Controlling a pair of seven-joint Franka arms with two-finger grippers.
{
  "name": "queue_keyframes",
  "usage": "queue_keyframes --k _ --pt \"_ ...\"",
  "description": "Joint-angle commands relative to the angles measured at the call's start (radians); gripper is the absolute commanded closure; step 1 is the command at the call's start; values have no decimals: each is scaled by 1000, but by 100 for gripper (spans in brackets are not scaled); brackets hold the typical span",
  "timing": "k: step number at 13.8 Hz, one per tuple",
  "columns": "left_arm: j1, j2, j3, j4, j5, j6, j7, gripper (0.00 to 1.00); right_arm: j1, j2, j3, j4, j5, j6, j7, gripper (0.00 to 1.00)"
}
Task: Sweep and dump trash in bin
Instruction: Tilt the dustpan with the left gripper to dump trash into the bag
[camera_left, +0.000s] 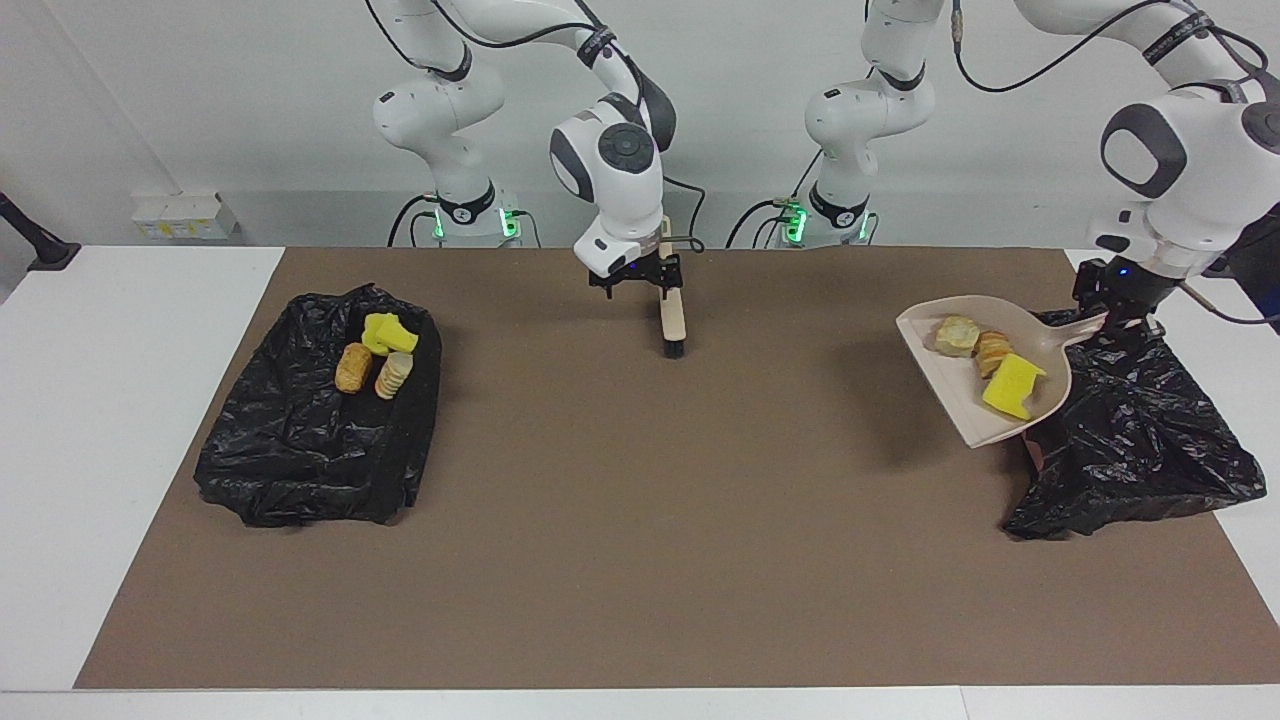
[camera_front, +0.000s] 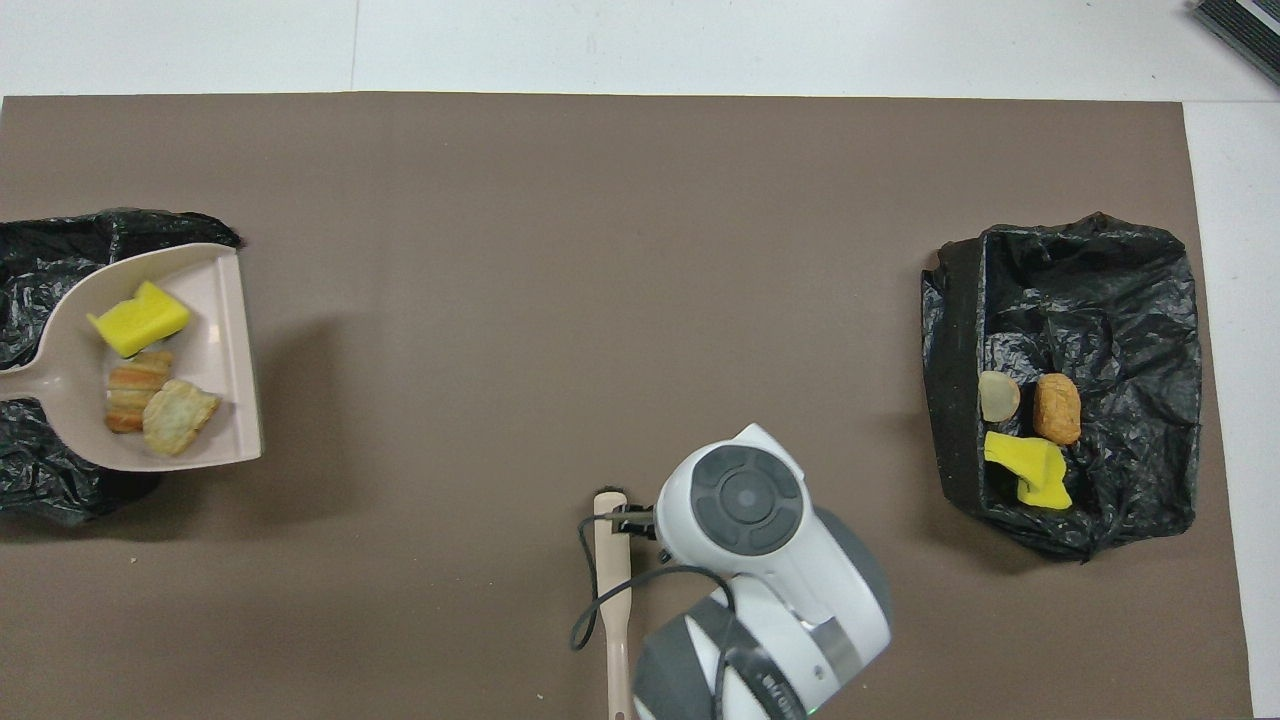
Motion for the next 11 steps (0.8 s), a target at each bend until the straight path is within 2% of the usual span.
queue_keyframes --k 1,3,4,5,7,9,11 --pt "61 10 1 38 118 39 56 100 -121 -51 9 25 -50 -9 -78 0" --pt "94 18 1 44 238 125 54 100 -184 -68 5 40 -102 -38 -135 0" --pt "94 27 1 65 320 156 56 100 -216 -81 6 56 -169 -69 -164 0" --pt "89 53 1 110 384 159 54 100 -256 -92 6 85 -185 -103 -199 0" --pt "91 96 1 183 450 159 51 100 -353 -112 6 155 -187 -185 -309 0" --pt "83 107 1 194 533 167 40 100 -424 -126 5 215 -173 -256 -421 0" --pt "63 105 -1 194 655 158 -39 100 -467 -126 -1 301 -173 -330 -425 0"
